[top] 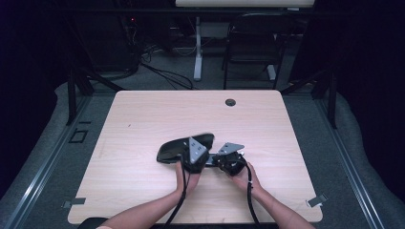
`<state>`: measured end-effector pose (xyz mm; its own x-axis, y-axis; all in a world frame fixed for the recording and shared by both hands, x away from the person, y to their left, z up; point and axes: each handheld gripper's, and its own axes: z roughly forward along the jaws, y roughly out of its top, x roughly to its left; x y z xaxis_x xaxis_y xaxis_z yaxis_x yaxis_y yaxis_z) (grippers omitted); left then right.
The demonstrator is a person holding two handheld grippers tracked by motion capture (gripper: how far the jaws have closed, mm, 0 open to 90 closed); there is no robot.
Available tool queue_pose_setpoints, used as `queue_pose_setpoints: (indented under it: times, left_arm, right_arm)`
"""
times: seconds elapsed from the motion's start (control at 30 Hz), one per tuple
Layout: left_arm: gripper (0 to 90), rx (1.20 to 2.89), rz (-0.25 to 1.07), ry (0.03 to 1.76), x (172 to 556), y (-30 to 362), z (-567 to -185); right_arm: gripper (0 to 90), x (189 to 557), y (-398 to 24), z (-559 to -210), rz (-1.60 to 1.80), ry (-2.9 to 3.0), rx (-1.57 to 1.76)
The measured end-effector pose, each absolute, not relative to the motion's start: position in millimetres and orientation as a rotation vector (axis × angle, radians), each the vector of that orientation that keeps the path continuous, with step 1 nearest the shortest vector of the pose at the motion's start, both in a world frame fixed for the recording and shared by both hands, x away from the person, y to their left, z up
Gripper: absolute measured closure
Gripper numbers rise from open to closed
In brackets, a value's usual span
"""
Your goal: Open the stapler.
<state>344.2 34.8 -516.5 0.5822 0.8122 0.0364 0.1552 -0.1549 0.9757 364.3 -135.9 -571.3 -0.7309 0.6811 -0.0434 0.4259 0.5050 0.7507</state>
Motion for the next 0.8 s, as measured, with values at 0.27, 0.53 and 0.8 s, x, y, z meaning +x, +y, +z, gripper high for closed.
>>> queue_pose_setpoints:
  times: [0.27,0.53,0.8]
  left_arm:
    - [90.0,1.674,0.677,0.833,344.7,37.6,-513.5]
    - [90.0,1.697,0.644,0.85,346.1,43.4,-509.1]
    - [90.0,1.695,0.643,0.867,347.4,55.9,-499.7]
  right_arm:
    - [90.0,365.1,-136.0,-570.8,1.074,2.426,0.934]
    - [90.0,366.2,-136.2,-570.2,1.072,2.433,0.932]
    - [90.0,366.9,-136.5,-569.5,1.073,2.439,0.944]
